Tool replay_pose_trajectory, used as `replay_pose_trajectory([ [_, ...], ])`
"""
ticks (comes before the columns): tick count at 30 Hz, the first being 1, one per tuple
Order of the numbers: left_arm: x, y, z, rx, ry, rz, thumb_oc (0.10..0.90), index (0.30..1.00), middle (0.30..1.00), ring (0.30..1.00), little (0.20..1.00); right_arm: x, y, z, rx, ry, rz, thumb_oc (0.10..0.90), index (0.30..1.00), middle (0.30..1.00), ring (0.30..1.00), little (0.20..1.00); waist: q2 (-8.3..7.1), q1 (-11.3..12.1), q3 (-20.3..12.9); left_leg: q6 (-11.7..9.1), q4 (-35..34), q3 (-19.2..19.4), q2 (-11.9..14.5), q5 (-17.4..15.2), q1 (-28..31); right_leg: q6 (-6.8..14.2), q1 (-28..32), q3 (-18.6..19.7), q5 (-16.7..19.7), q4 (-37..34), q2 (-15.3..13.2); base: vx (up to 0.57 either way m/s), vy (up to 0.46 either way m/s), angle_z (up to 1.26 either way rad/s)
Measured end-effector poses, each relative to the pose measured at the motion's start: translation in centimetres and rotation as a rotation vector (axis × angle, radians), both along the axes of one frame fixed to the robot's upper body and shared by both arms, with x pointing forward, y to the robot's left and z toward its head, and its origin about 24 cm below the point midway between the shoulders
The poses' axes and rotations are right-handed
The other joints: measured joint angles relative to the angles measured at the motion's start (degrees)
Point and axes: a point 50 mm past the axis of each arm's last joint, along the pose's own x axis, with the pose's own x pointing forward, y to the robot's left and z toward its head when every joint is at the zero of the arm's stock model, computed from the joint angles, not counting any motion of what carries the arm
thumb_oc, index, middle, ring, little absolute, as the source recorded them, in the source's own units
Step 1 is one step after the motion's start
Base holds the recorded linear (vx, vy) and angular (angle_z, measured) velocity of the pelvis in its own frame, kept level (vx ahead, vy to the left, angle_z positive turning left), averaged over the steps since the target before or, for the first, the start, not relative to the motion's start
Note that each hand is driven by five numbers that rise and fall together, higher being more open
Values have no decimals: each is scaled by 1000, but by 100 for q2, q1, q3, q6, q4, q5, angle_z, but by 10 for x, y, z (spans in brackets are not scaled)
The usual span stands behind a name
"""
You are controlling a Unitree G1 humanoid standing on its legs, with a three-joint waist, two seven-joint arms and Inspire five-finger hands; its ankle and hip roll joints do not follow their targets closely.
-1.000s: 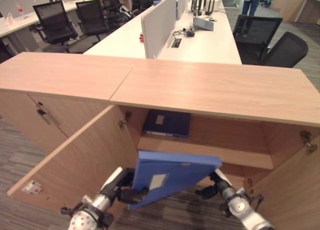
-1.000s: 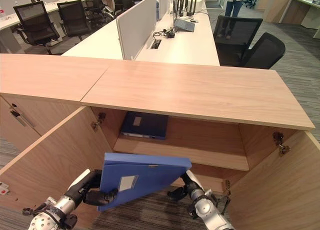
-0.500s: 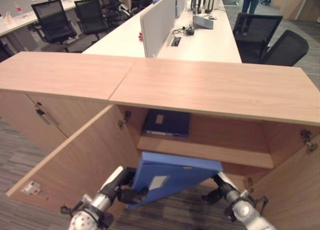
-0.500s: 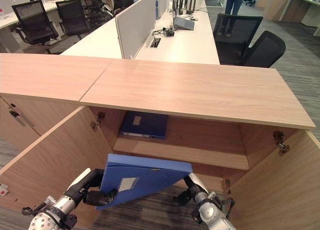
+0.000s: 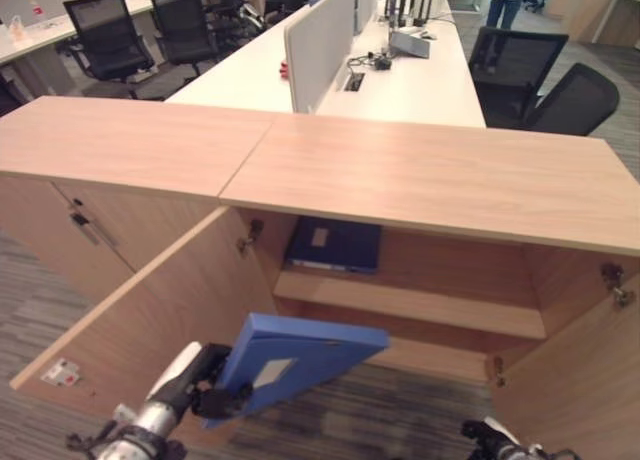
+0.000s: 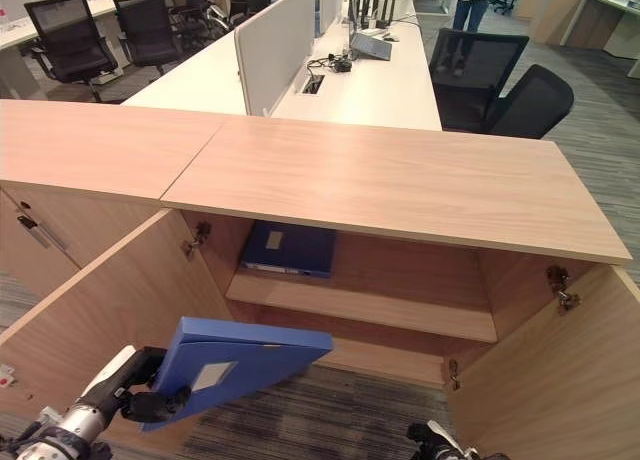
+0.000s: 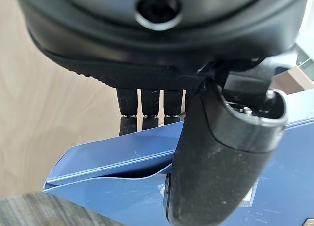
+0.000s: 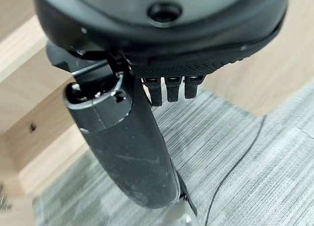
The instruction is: Put the empty folder in the office cabinet
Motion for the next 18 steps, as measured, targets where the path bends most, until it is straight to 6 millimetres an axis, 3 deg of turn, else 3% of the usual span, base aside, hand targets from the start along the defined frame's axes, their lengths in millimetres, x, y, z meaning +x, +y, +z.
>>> replay_pose_trajectory([
  [6,0,0,1,4,10,-17,400,300,300,300,300,33,-1,25,1,-171,17,800,900,900,900,900,-29,-25,-7,3,1,20,-1,-4,18,4,-14,18,7,0,3,0,2,-1],
  [7,0,0,1,5,11,-19,400,300,300,300,300,58,8,53,10,-323,95,800,900,900,900,900,-17,-44,-4,4,2,42,-1,-2,-8,-2,-57,37,21,0,5,4,12,-5],
  [8,2,-1,2,1,3,-22,400,300,300,300,300,74,15,72,23,-428,143,800,900,900,900,900,-18,-97,-5,4,2,39,4,-1,-3,-4,-55,41,21,0,13,13,16,-3],
  [9,6,-7,2,-9,-13,-36,400,300,300,300,300,91,26,104,18,-579,228,800,900,900,900,900,11,-120,-6,6,3,40,-1,1,6,-4,-66,50,20,0,12,0,0,0],
  [13,16,-19,1,-1,-26,-96,400,300,300,300,300,104,43,134,38,-727,320,800,900,900,900,900,41,-168,-8,12,4,55,-4,6,3,-7,-54,63,22,0,10,-2,-1,-1],
  [15,19,-24,3,-11,-48,-117,400,300,300,300,300,105,45,133,48,-723,334,800,900,900,900,900,46,-166,-5,11,4,64,-4,5,-3,-6,-65,70,21,0,10,-4,-1,-3],
  [16,23,-29,9,6,-81,-143,400,300,300,300,300,104,60,136,87,-708,424,800,900,900,900,900,79,-170,14,10,4,90,0,4,-6,-4,-79,83,20,0,14,-1,-9,-6],
  [18,25,-31,12,5,-98,-154,400,300,300,300,300,103,72,139,125,-725,477,800,900,900,900,900,92,-181,16,8,3,116,6,3,0,-4,-81,103,20,0,21,1,-8,-9],
])
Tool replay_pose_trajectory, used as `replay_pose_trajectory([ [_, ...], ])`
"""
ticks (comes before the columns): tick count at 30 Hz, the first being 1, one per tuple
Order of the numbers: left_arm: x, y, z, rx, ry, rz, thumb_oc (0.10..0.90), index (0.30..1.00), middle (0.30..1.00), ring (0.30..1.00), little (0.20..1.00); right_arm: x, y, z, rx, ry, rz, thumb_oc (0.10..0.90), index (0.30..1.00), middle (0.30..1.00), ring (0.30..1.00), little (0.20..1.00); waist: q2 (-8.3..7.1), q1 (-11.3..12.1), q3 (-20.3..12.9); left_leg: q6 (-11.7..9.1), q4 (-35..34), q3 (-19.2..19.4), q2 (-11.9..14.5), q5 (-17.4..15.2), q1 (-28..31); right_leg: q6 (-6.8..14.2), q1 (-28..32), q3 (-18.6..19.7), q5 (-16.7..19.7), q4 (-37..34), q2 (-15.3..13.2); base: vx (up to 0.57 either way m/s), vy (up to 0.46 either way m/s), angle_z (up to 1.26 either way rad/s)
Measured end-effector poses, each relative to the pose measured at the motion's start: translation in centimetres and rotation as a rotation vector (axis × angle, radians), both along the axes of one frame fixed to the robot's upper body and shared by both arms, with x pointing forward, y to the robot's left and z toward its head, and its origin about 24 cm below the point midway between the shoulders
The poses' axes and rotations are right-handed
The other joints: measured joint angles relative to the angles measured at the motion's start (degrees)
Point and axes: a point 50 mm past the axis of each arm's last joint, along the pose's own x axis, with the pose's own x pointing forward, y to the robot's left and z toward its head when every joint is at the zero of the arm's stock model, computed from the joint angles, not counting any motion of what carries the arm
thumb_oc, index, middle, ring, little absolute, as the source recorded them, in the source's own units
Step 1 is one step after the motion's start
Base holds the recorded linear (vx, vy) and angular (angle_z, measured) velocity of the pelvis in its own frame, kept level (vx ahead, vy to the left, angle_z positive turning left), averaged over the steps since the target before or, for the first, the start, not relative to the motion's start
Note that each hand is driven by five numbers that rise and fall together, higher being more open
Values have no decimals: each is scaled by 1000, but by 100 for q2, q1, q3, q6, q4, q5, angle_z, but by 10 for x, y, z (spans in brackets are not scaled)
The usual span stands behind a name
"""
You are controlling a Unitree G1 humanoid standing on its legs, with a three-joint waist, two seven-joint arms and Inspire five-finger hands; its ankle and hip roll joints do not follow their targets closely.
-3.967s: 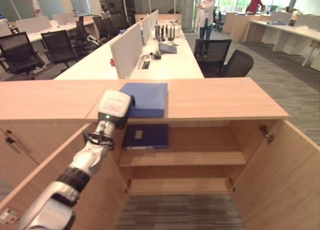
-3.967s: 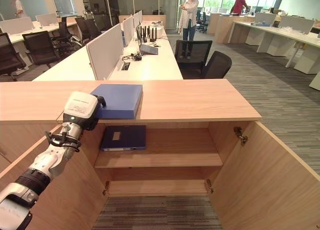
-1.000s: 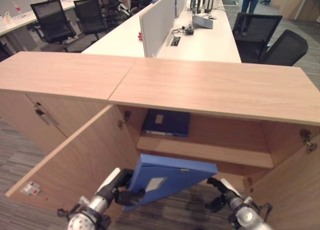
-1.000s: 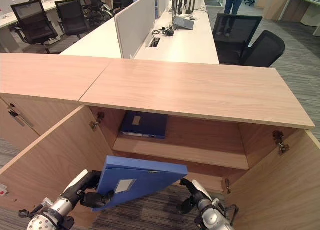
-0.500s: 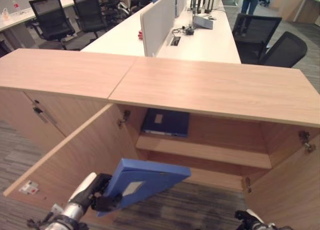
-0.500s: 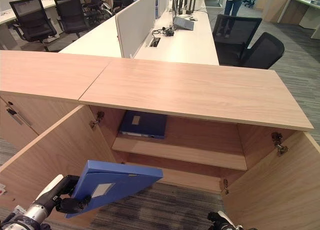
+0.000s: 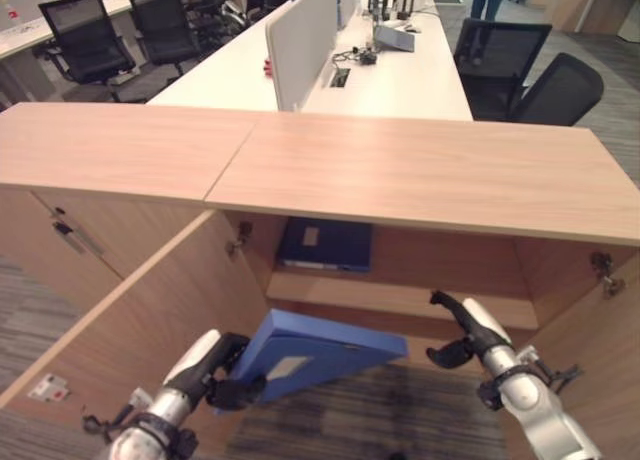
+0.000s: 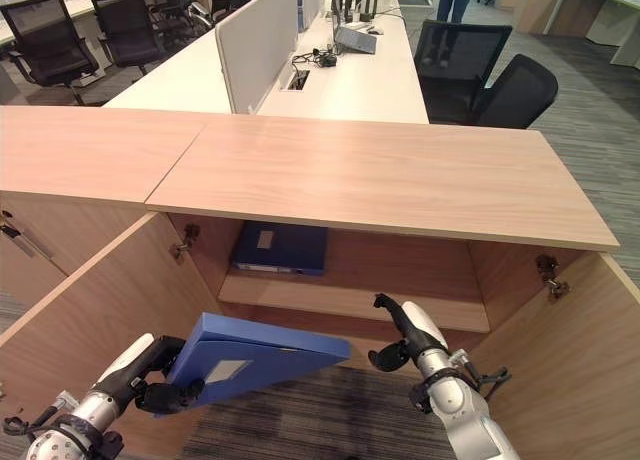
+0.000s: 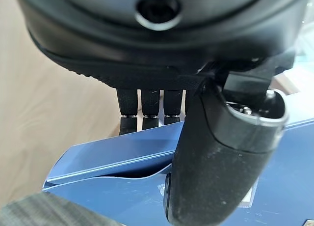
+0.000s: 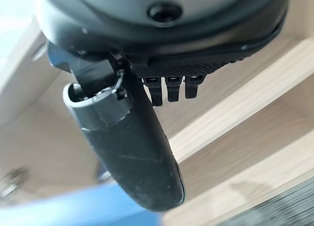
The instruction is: Put the empty folder in the office cabinet
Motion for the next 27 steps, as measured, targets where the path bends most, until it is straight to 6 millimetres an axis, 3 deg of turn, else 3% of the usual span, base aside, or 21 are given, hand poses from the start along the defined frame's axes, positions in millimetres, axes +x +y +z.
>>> replay_pose_trajectory([
  [8,4,2,5,53,-17,-23,400,300,300,300,300,5,18,-1,-24,67,165,800,900,900,900,900,-2,24,-1,-2,0,42,1,-1,4,-18,-10,42,20,0,1,0,-2,-3],
  [20,23,2,22,91,-96,-57,400,300,300,300,300,28,36,21,3,-5,252,800,900,900,900,900,-8,109,-2,-2,1,40,0,0,10,-22,-4,41,23,0,2,0,0,0],
  [25,32,-1,30,90,-150,-67,400,300,300,300,300,27,37,17,24,13,248,800,900,900,900,900,-25,151,-2,-3,1,40,-2,0,15,-23,1,41,24,0,2,0,0,0],
  [27,37,-7,38,82,-190,-90,400,300,300,300,300,25,40,6,40,55,239,800,900,900,900,900,-74,155,4,-4,2,40,0,1,19,-24,2,41,23,0,5,0,0,0],
])
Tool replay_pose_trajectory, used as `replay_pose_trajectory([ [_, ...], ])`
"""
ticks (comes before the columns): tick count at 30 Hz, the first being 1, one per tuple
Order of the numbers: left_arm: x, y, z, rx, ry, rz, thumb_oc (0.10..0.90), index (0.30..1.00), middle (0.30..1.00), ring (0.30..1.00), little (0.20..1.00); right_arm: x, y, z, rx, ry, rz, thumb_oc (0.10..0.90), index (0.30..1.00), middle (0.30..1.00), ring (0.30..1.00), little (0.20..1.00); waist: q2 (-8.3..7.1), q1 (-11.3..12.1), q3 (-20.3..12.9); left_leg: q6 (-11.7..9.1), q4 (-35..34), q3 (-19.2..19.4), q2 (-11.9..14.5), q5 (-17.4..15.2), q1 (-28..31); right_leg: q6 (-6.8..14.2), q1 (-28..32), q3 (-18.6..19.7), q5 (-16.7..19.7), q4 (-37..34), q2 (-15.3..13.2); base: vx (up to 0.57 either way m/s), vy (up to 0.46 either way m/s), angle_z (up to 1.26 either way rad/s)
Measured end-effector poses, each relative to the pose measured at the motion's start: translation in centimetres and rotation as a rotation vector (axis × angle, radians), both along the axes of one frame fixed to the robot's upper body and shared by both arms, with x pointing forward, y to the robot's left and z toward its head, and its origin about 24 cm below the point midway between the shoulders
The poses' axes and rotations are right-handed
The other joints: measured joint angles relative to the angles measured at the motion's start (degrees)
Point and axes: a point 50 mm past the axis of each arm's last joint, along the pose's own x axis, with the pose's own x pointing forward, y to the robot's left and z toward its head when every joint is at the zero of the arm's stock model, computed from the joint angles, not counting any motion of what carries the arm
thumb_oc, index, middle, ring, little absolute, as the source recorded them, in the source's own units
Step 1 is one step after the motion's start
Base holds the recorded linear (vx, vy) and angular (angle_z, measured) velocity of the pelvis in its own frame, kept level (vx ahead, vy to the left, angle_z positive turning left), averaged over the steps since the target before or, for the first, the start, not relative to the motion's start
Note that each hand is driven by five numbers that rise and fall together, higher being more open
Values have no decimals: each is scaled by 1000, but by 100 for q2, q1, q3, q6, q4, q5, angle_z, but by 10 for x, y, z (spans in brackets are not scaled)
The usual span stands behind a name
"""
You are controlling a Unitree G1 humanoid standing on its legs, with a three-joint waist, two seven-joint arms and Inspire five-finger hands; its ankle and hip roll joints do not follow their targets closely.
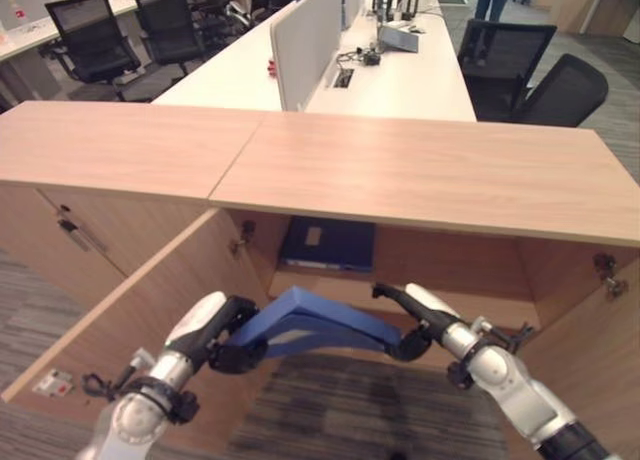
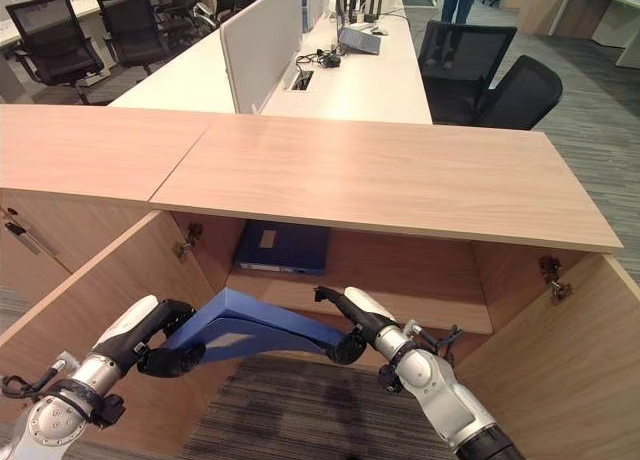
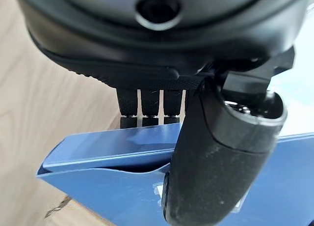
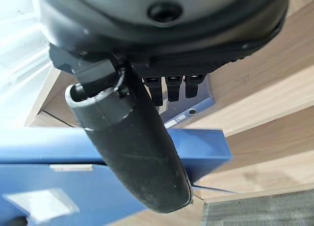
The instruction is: Put the empty folder in the office cabinet
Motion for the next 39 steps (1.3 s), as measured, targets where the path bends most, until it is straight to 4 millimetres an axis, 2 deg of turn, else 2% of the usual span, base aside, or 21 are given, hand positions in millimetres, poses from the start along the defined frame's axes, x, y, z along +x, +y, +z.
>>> replay_pose_trajectory([
  [5,8,-14,10,-13,-55,-64,400,300,300,300,300,-8,7,-21,10,96,12,800,900,900,900,900,-47,7,10,0,0,3,-3,0,0,1,1,1,1,0,-4,0,0,0],
  [8,12,-16,14,-5,-78,-80,400,300,300,300,300,-10,16,-23,34,111,34,800,900,900,900,900,-52,-10,11,0,0,8,2,0,4,-3,1,4,4,0,1,0,0,0],
  [18,15,-18,21,45,-132,-96,400,300,300,300,300,-4,18,-18,45,107,53,800,900,900,900,900,-68,25,15,0,0,9,1,0,9,-2,8,4,3,0,0,0,0,0],
  [27,15,-18,23,128,-158,-121,400,300,300,300,300,1,29,-12,70,95,90,800,900,900,900,900,-71,22,15,0,0,13,1,0,11,-2,9,4,3,0,0,0,0,0],
  [32,16,-17,37,263,-192,-197,400,300,300,300,300,4,28,-8,-4,56,127,800,900,900,900,900,-71,21,15,0,0,12,-2,0,7,-1,6,8,3,0,-3,0,0,0],
  [37,16,-22,45,266,-236,-235,400,300,300,300,300,6,22,-4,-65,16,154,800,900,900,900,900,-67,22,17,-1,0,10,-4,-1,4,-1,6,8,3,0,-5,0,0,0],
  [38,16,-23,45,265,-242,-240,400,300,300,300,300,8,23,-6,-70,15,153,800,900,900,900,900,-59,44,22,-1,0,8,0,0,-4,-3,9,6,4,0,-5,0,0,0],
  [39,19,-24,46,268,-245,-249,400,300,300,300,300,17,22,-14,-120,6,156,800,900,900,900,900,-83,31,10,-3,-1,2,4,0,31,-9,43,-3,7,3,-1,-7,6,-4],
])
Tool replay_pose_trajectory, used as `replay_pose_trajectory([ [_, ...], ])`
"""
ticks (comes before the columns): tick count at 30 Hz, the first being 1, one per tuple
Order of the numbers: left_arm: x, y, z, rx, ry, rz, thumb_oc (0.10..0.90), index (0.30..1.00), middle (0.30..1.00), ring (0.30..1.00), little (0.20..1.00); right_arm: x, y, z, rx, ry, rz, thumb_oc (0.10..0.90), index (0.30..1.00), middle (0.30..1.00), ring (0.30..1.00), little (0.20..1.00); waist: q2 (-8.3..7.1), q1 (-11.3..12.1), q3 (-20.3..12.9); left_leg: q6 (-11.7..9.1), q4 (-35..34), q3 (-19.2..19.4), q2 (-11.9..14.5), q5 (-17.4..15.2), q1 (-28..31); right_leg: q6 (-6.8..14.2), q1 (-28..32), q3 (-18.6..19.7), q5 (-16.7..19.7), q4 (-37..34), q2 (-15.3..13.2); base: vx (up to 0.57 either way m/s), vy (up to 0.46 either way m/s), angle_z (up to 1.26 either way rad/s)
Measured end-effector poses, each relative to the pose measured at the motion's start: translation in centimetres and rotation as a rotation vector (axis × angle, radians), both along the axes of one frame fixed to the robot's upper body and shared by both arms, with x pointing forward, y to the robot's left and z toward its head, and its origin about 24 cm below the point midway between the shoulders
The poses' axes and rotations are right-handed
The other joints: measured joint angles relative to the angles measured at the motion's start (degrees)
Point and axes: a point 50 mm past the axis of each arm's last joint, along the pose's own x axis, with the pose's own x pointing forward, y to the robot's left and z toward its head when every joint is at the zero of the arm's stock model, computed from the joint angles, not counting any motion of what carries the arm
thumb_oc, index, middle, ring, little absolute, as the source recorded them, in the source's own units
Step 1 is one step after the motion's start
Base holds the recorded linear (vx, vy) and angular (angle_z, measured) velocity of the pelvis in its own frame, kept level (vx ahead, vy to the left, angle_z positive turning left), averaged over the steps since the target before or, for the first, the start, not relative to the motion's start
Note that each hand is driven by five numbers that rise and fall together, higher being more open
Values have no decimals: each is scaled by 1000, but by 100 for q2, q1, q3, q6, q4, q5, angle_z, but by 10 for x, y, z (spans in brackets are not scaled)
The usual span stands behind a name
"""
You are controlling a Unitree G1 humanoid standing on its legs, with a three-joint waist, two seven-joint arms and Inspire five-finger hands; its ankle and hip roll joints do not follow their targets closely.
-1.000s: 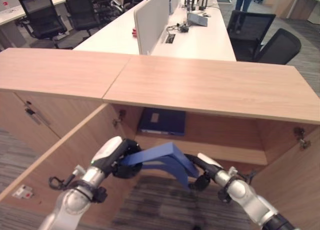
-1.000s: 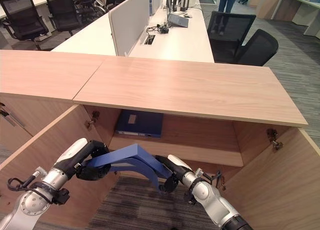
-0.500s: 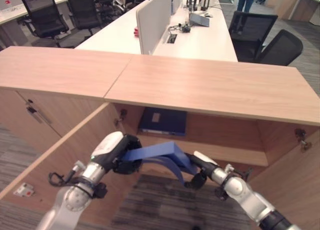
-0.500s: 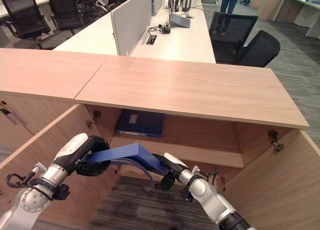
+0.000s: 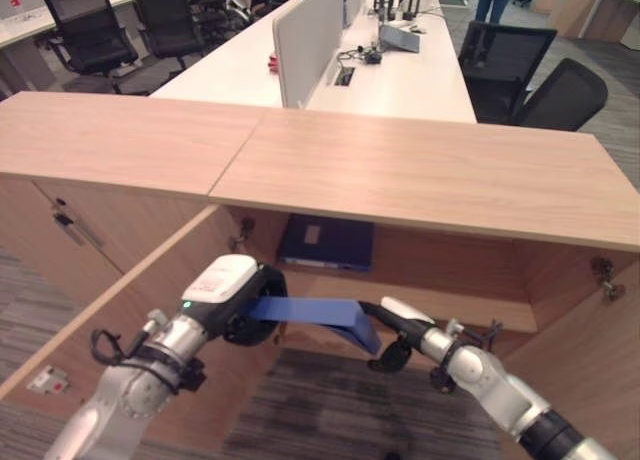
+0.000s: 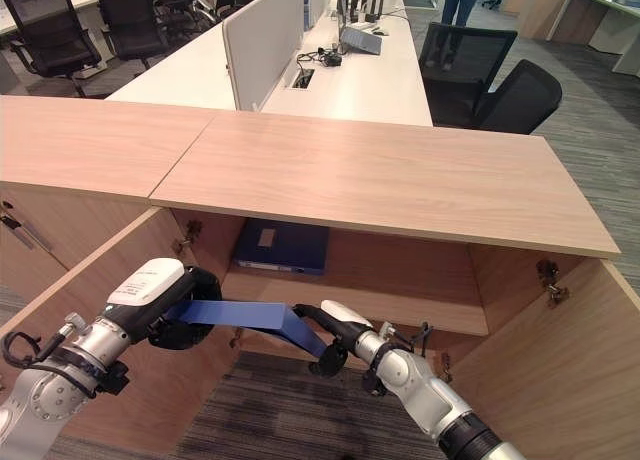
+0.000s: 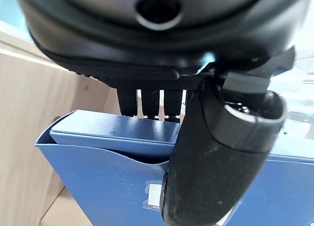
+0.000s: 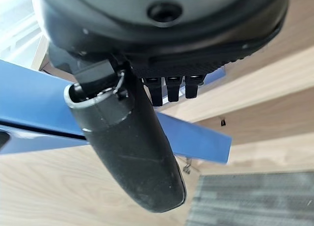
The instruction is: Put the empty folder in the office cabinet
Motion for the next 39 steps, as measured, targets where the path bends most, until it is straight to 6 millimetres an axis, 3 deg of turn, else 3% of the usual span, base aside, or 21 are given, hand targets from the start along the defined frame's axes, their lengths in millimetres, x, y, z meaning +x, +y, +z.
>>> replay_pose_trajectory([
  [2,5,-10,10,22,-32,-74,400,300,300,300,300,19,-3,3,-125,-9,8,800,900,900,900,900,5,17,26,-14,-1,-28,0,-2,3,8,16,-13,-6,-2,1,6,5,6],
  [4,6,-11,24,14,-93,-87,400,300,300,300,300,31,-12,23,-74,-59,-44,800,900,900,900,900,1,84,29,-21,1,-20,4,7,9,6,5,-2,-5,6,15,6,0,4],
  [6,7,-6,27,-68,-91,-57,400,300,300,300,300,28,-33,32,-11,-87,-126,800,900,900,900,900,2,118,33,-24,1,-27,-4,2,6,-3,13,-12,1,1,4,0,0,0],
  [9,3,-6,20,-181,-42,-35,400,300,300,300,300,18,-45,39,34,-105,-170,800,900,900,900,900,5,112,37,-19,1,-22,-14,-5,20,-5,28,-8,3,-1,-9,4,1,-1],
  [12,5,-4,11,-251,2,2,400,300,300,300,300,13,-44,29,54,-80,-198,800,900,900,900,900,-9,-43,42,-22,1,-11,-12,-10,55,-2,52,6,1,-2,-4,9,-2,-3],
  [17,5,-12,-2,-400,58,14,400,300,300,300,300,-3,-37,6,159,-2,-278,800,900,900,900,900,6,-129,49,-27,0,3,-1,-14,58,31,42,21,-27,-3,5,1,0,-2],
  [20,4,-12,-8,-402,83,22,400,300,300,300,300,-11,-35,-3,203,44,-310,800,900,900,900,900,9,-167,49,-25,0,9,-2,-13,59,16,40,28,-13,-2,3,2,0,-1],
  [39,4,-17,-19,-392,110,32,400,300,300,300,300,-14,-32,-7,249,90,-328,800,900,900,900,900,26,-170,37,-22,2,12,-2,-8,69,-32,49,38,21,-2,8,0,0,0],
])
